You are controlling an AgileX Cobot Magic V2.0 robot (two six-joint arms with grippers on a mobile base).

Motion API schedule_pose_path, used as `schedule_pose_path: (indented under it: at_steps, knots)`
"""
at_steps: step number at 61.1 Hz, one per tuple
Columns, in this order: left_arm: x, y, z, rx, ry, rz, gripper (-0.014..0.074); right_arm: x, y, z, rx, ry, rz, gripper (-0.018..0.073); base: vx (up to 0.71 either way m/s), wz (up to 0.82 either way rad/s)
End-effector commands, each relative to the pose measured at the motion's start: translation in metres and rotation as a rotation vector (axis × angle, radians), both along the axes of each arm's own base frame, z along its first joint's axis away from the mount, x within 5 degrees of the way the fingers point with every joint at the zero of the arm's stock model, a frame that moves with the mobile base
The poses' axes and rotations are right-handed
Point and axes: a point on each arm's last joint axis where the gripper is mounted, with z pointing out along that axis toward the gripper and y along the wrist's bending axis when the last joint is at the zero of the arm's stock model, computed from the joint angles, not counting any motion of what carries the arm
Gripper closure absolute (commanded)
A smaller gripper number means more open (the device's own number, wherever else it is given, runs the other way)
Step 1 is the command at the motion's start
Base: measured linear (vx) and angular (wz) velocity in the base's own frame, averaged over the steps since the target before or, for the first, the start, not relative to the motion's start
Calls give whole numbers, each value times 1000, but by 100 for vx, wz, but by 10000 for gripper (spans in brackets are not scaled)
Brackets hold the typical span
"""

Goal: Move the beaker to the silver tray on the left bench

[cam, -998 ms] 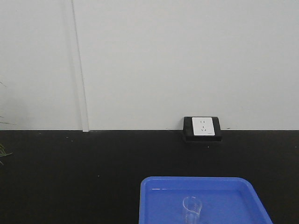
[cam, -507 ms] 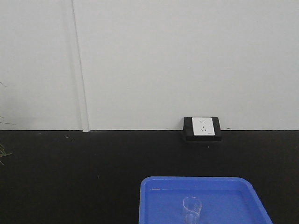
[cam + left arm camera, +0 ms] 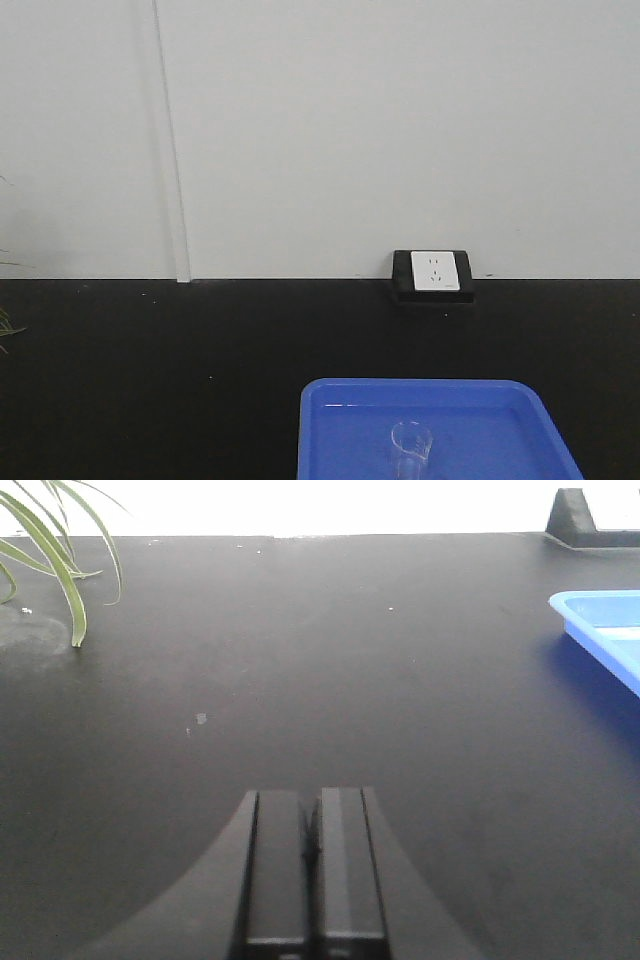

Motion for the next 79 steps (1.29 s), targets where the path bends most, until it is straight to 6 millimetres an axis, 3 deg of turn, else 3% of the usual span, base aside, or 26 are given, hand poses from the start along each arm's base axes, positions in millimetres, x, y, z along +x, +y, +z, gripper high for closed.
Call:
schedule_pose_path:
  at_steps: [1,10,30,37,48,56,63,79]
  knots:
    - [2,1,2,-10,-70,9,595,11,1,19,6,-129,3,529,0,0]
    - [2,1,2,-10,-70,9,595,24,2,13,7,-100,4,452,0,0]
    - [2,1,2,-10,-70,9,595,49,4,-4,9,-14,3,143,0,0]
    - [2,1,2,-10,-70,9,595,60,5,-17,38,64,-2,80,0,0]
    - [2,1,2,-10,-70,9,595,87,13,-35,-94,46,77,71,0,0]
    - [2,1,2,-10,-70,9,595,103,31,-52,-204,-27,283,71,0,0]
    - [2,1,2,-10,-70,9,595,113,44,-73,-185,-39,419,70,0,0]
    - [2,1,2,-10,-70,9,595,145,56,-110,-137,56,473,25,0,0]
